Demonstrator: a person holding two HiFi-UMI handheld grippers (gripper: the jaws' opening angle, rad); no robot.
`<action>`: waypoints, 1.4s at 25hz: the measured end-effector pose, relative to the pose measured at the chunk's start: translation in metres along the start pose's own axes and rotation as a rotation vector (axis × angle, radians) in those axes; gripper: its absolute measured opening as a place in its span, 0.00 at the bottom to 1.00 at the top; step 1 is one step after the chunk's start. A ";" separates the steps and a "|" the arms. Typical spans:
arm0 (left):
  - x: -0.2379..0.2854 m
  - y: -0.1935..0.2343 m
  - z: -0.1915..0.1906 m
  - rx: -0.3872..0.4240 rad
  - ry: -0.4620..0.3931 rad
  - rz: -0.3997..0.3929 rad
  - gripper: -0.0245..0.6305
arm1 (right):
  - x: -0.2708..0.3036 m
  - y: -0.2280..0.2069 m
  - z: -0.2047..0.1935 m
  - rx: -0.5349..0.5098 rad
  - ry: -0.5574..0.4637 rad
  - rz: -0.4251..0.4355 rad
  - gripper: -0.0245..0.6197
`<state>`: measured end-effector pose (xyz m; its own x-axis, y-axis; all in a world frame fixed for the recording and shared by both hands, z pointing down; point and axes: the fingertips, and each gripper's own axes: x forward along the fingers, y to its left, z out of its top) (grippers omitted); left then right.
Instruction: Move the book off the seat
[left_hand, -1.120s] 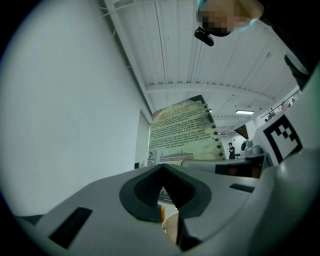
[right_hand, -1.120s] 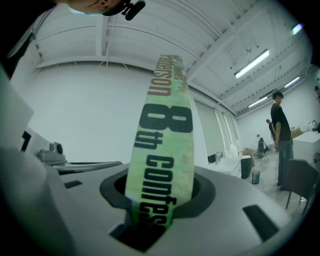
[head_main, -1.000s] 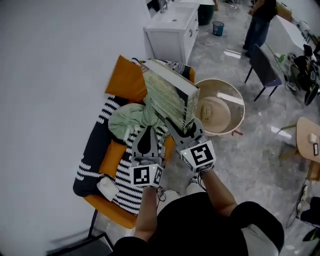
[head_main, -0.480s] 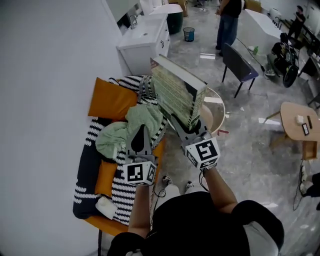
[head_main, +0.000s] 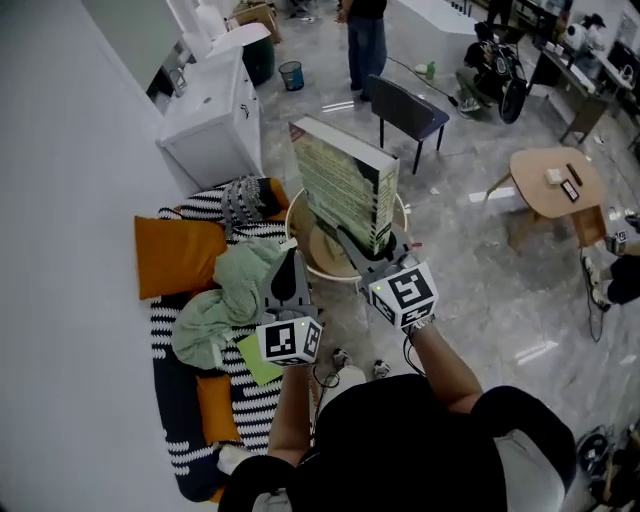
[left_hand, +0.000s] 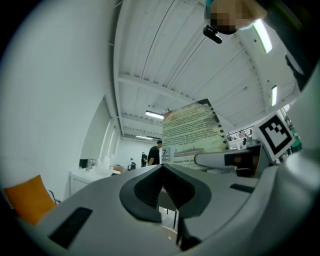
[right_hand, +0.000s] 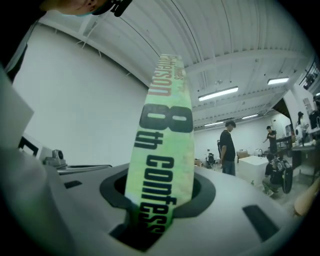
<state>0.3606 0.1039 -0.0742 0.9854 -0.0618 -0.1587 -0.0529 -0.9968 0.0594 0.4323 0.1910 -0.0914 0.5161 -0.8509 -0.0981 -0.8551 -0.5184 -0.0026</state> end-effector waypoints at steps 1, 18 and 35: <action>0.011 -0.005 -0.002 -0.002 0.001 -0.035 0.05 | 0.002 -0.007 -0.001 -0.015 0.007 -0.026 0.31; 0.099 -0.020 -0.018 -0.101 0.028 -0.384 0.05 | 0.018 -0.056 -0.019 -0.047 0.102 -0.345 0.31; 0.110 -0.015 -0.039 -0.097 0.061 -0.474 0.05 | 0.025 -0.068 -0.042 -0.008 0.118 -0.431 0.31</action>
<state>0.4760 0.1144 -0.0537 0.9051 0.4041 -0.1326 0.4167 -0.9049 0.0866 0.5054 0.2010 -0.0523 0.8275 -0.5609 0.0249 -0.5609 -0.8278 -0.0110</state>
